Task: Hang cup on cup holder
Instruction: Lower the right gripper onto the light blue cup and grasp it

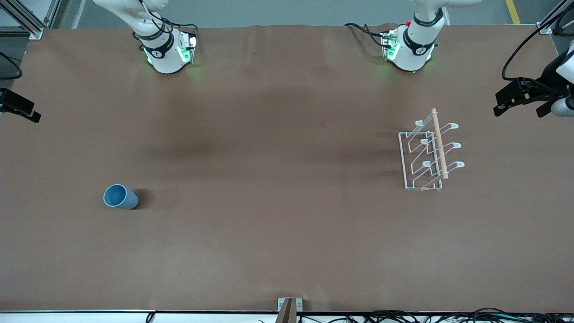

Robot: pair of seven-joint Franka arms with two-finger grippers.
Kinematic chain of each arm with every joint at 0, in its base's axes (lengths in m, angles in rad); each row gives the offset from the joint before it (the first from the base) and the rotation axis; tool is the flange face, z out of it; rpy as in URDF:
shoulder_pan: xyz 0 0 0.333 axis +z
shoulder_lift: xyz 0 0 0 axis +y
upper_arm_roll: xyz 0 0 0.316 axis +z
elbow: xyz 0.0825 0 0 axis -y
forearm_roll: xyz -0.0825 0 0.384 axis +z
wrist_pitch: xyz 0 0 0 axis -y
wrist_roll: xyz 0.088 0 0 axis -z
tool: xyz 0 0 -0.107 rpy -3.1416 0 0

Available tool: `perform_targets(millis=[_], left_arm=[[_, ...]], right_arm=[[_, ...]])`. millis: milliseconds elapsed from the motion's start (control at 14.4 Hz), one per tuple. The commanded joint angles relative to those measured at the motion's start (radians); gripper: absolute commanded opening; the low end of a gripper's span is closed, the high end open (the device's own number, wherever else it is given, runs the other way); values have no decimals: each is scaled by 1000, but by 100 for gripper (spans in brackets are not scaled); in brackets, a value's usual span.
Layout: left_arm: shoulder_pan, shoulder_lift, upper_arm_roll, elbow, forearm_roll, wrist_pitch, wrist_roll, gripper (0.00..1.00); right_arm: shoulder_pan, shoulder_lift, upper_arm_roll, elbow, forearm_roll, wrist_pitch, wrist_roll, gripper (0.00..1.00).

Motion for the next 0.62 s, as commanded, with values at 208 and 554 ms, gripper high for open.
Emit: perform_targets(millis=[208, 554], left_arm=[[0, -6, -4, 1, 7, -5, -13, 100], [1, -6, -4, 1, 7, -13, 4, 100]], right_arm=[[1, 0, -4, 5, 17, 0, 3, 100], [16, 0, -17, 5, 15, -5, 3, 100]])
